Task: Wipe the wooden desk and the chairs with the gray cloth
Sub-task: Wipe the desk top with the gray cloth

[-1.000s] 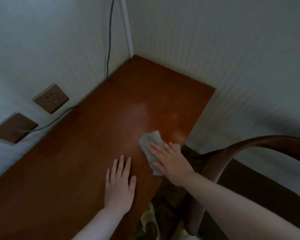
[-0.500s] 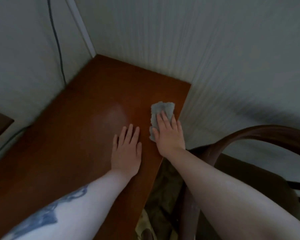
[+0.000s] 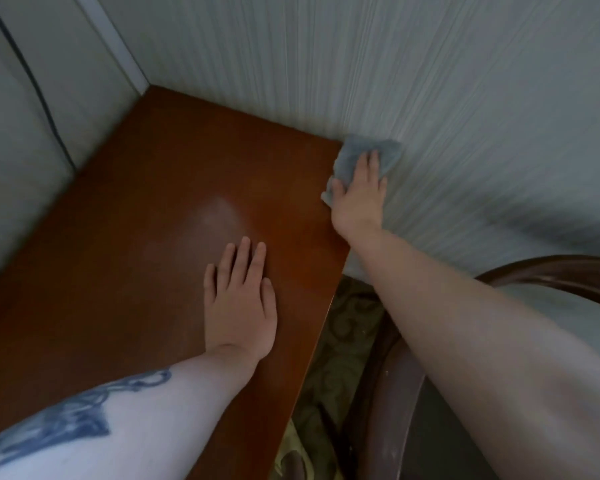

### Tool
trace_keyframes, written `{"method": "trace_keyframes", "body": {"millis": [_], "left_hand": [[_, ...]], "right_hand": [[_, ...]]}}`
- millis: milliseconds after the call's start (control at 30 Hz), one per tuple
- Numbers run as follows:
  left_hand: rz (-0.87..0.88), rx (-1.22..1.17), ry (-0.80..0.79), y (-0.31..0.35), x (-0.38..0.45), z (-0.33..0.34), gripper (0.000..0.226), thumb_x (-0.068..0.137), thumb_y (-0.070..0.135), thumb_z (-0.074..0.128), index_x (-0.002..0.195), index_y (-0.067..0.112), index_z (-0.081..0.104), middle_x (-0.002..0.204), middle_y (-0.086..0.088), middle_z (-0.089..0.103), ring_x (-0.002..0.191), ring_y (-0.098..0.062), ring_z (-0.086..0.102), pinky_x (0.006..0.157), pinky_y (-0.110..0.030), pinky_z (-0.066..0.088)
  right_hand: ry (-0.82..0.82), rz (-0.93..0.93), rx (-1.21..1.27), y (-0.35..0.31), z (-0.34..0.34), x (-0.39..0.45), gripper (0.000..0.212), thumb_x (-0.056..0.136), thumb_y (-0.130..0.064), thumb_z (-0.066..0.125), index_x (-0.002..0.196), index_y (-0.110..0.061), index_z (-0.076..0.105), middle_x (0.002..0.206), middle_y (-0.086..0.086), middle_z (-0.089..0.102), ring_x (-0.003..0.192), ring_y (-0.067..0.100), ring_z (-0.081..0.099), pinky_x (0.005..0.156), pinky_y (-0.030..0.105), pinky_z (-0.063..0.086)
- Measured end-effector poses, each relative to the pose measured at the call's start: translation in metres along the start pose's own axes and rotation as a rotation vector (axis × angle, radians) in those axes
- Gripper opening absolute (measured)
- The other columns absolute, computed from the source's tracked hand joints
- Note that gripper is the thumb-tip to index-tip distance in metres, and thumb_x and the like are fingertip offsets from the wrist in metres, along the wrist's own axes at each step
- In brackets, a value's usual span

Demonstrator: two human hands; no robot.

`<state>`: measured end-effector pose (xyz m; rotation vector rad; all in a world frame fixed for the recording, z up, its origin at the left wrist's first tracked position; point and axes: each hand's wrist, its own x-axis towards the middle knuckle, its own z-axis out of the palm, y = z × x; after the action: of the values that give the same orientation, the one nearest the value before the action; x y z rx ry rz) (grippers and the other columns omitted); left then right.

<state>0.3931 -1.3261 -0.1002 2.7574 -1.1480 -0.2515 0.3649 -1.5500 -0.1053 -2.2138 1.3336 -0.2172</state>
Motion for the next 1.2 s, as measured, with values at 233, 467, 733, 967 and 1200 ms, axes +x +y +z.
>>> {"method": "trace_keyframes", "body": {"millis": [233, 467, 733, 967, 1200], "left_hand": [[-0.010, 0.011, 0.013, 0.001, -0.001, 0.002, 0.059, 0.096, 0.041, 0.008, 0.152, 0.028, 0.020, 0.160, 0.005, 0.015, 0.148, -0.015, 0.006, 0.120, -0.041, 0.006], [-0.007, 0.014, 0.030, 0.001, -0.001, 0.001, 0.060, 0.095, 0.041, 0.006, 0.153, 0.028, 0.018, 0.160, 0.005, 0.013, 0.148, -0.014, 0.003, 0.120, -0.039, 0.002], [-0.006, -0.025, 0.039, 0.001, 0.000, 0.002, 0.057, 0.096, 0.038, 0.014, 0.152, 0.029, 0.019, 0.160, 0.005, 0.014, 0.148, -0.014, 0.004, 0.120, -0.040, 0.003], [0.042, -0.111, 0.102, -0.001, -0.001, 0.000, 0.049, 0.101, 0.028, 0.029, 0.149, 0.023, 0.033, 0.158, 0.002, 0.024, 0.147, -0.015, 0.011, 0.120, -0.040, 0.001], [0.213, -0.089, 0.105, -0.039, -0.094, 0.005, 0.056, 0.096, 0.034, 0.016, 0.146, 0.021, 0.039, 0.153, 0.002, 0.035, 0.145, -0.016, 0.021, 0.120, -0.038, 0.002]], "right_hand": [[0.214, 0.437, 0.654, -0.011, 0.011, -0.061, 0.048, 0.102, -0.033, 0.041, 0.146, -0.019, 0.030, 0.141, 0.005, 0.048, 0.125, 0.024, 0.049, 0.101, 0.031, 0.036], [-0.039, 0.403, 0.558, 0.000, -0.028, 0.016, 0.042, 0.101, -0.023, 0.037, 0.136, -0.001, 0.032, 0.135, 0.020, 0.044, 0.121, 0.035, 0.045, 0.094, 0.038, 0.037], [0.042, 0.373, 0.386, -0.017, 0.021, -0.130, 0.057, 0.102, -0.033, 0.037, 0.148, -0.007, 0.017, 0.146, 0.014, 0.032, 0.122, 0.032, 0.048, 0.089, 0.034, 0.041], [0.003, 0.264, 0.231, -0.016, 0.033, -0.181, 0.064, 0.102, -0.034, 0.039, 0.150, -0.002, 0.009, 0.148, 0.018, 0.028, 0.123, 0.030, 0.048, 0.088, 0.032, 0.047], [0.003, 0.309, 0.287, -0.022, 0.031, -0.199, 0.048, 0.102, -0.028, 0.037, 0.140, -0.001, 0.027, 0.140, 0.019, 0.037, 0.116, 0.034, 0.049, 0.081, 0.034, 0.036]]}}
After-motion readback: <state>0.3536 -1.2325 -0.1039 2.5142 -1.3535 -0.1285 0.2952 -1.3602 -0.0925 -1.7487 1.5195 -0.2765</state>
